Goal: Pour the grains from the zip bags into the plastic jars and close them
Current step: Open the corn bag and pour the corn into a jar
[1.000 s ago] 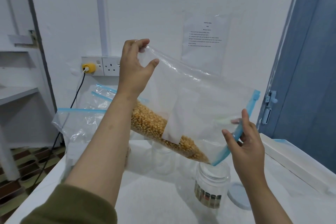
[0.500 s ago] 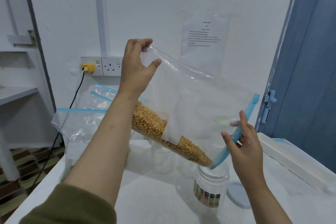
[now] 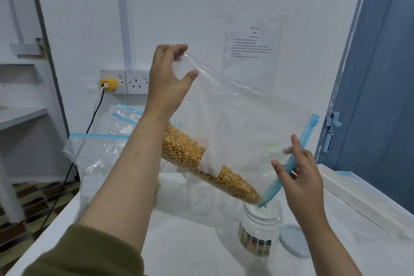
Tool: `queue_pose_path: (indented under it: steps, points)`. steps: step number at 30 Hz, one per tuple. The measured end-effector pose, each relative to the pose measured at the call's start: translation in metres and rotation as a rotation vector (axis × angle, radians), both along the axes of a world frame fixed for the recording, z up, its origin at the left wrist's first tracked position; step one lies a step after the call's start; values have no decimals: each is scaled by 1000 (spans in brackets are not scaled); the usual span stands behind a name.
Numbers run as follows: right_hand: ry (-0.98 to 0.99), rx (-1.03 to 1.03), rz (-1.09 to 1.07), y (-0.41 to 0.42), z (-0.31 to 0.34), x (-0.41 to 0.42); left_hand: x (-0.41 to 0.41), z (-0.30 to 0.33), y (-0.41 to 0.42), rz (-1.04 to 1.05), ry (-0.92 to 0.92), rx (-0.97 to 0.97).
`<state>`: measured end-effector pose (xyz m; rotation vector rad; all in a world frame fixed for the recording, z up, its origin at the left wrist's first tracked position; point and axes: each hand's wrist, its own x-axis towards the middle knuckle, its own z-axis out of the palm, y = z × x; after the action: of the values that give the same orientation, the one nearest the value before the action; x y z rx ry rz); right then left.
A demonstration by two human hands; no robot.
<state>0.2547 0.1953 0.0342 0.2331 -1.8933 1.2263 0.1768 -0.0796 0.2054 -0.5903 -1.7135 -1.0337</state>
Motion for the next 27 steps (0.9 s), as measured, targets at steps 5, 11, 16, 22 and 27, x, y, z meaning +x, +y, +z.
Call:
queue_pose_path:
  steps: [5,11,16,22,27]
  points:
    - [-23,5,5,0,-5,-4,-1,-5,1,9,6,-13]
    - [-41,11,1,4,-8,-7,0,-7,5,17,2,-33]
    - [-51,8,-4,5,-10,-8,-3,-8,6,18,5,-39]
    - [-43,4,1,7,-11,-9,-5,-9,6,14,7,-44]
    - [-37,3,3,7,-9,-9,-5,-5,7,21,20,-57]
